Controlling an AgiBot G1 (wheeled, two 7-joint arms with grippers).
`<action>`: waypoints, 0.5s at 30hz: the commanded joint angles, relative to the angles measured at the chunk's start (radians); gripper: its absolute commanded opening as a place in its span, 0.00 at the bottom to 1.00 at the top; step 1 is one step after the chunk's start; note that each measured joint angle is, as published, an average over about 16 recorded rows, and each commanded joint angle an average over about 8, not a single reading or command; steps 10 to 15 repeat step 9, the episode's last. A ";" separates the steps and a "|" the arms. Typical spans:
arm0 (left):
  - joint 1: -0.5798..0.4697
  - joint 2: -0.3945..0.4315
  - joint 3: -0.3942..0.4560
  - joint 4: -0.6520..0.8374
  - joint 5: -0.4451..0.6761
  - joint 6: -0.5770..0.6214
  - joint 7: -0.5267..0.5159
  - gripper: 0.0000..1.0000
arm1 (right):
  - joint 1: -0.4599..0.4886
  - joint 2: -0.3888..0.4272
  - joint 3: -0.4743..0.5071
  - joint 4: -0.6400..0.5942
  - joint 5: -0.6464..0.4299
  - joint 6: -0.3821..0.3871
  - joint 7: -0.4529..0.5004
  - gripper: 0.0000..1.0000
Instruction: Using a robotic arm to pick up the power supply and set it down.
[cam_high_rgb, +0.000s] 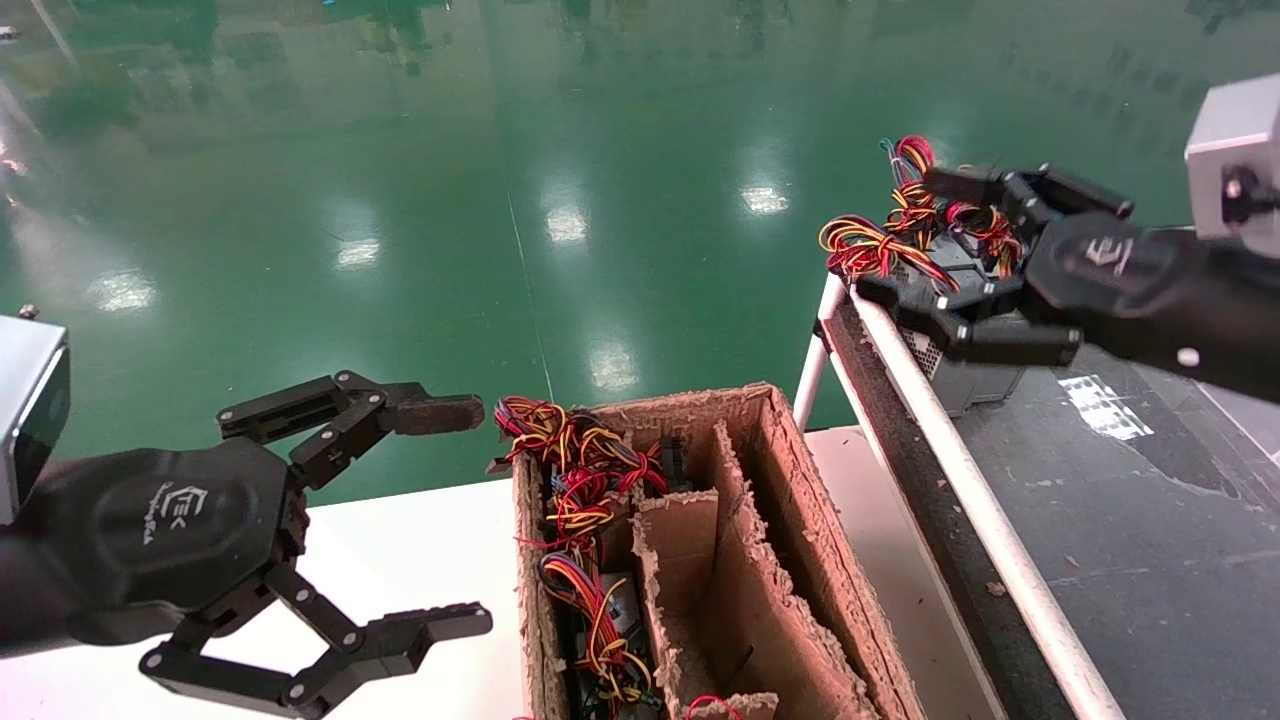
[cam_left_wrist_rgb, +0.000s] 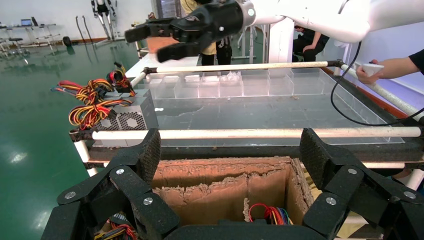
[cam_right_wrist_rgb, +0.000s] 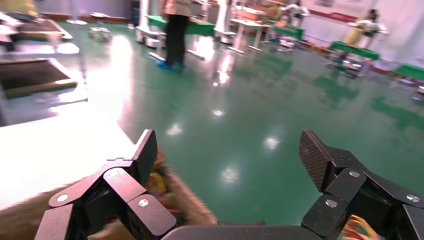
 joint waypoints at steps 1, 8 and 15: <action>0.000 0.000 0.000 0.000 0.000 0.000 0.000 1.00 | -0.028 0.010 0.004 0.043 0.019 -0.014 0.016 1.00; 0.000 0.000 0.000 0.000 0.000 0.000 0.000 1.00 | -0.114 0.042 0.017 0.174 0.078 -0.056 0.066 1.00; 0.000 0.000 0.000 0.000 0.000 0.000 0.000 1.00 | -0.121 0.045 0.019 0.185 0.083 -0.060 0.070 1.00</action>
